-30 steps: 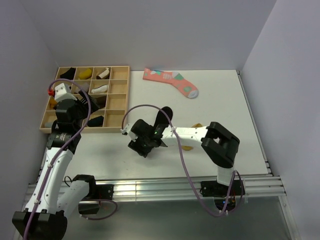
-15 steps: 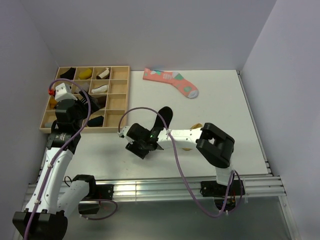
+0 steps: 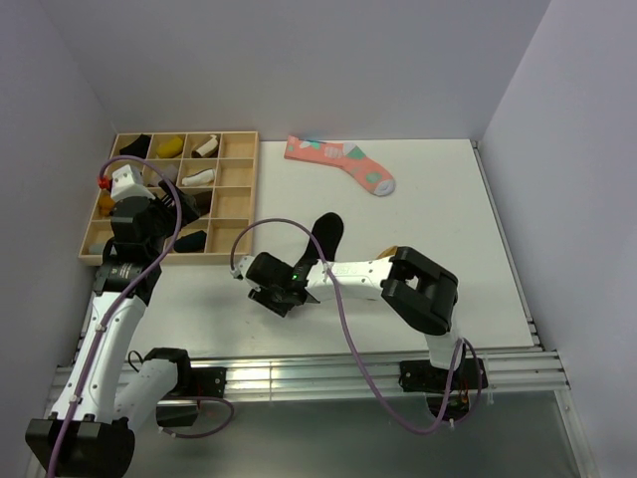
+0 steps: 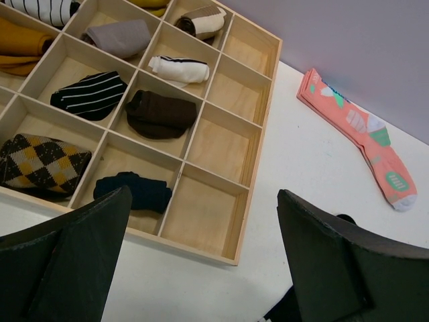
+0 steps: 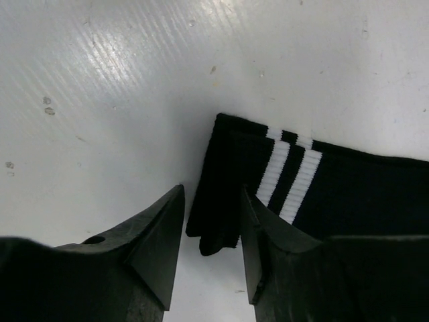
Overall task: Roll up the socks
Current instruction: Roll the sock at the center of the board.
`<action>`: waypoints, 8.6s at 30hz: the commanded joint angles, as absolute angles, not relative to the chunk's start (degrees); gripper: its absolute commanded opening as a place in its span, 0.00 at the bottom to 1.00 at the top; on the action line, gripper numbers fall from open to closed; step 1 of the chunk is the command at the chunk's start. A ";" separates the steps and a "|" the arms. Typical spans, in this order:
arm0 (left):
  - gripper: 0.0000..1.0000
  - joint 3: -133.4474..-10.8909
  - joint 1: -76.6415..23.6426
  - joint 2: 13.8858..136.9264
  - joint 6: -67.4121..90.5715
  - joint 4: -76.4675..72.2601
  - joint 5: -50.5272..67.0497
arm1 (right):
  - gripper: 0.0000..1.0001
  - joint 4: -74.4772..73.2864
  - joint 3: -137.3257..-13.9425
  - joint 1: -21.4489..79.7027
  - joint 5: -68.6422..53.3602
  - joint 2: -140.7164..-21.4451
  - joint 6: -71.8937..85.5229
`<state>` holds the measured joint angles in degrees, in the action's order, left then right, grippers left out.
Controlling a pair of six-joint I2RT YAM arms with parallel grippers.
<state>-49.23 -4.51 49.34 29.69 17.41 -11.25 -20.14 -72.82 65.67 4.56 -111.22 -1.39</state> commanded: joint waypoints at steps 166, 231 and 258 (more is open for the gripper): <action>0.00 -38.84 -45.44 101.17 28.92 -29.28 10.29 | 0.49 -45.26 -77.08 19.60 -48.96 -114.70 -11.07; 0.00 -52.20 -38.23 106.34 32.17 7.29 24.78 | 0.42 -30.24 -61.90 20.47 -32.61 -87.81 -28.55; 0.00 -54.05 -36.47 110.74 32.08 9.84 31.38 | 0.40 -10.90 -42.37 53.43 -9.86 -80.59 -43.24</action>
<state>-55.90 -36.18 107.83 34.72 2.85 34.33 -14.63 -43.20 51.86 -13.98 -79.70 -41.87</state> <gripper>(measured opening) 0.031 0.402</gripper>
